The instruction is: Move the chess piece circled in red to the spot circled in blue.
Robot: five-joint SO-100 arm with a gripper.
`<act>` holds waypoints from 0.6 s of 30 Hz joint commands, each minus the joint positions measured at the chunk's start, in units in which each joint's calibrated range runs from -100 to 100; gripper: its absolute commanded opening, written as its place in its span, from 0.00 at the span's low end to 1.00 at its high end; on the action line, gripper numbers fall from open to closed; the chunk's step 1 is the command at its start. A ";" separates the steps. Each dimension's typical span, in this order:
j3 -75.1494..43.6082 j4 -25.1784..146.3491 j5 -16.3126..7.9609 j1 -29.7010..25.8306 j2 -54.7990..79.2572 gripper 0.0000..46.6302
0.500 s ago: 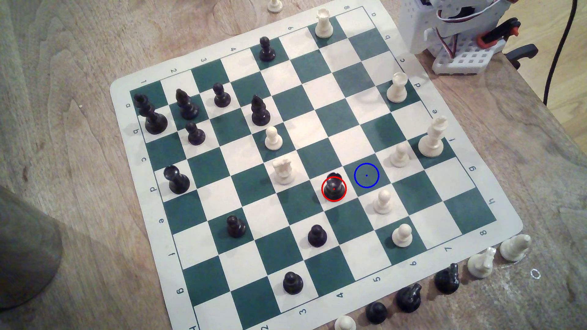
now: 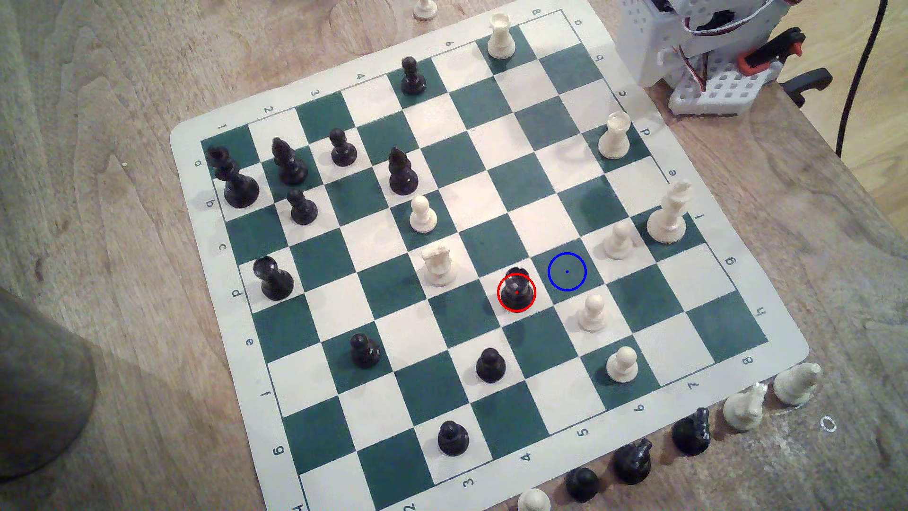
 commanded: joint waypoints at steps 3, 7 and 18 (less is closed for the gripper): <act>-12.34 25.72 -0.05 -1.54 -0.20 0.00; -20.32 42.75 -0.29 -0.84 -0.20 0.00; -26.40 66.75 -0.44 3.07 -0.11 0.00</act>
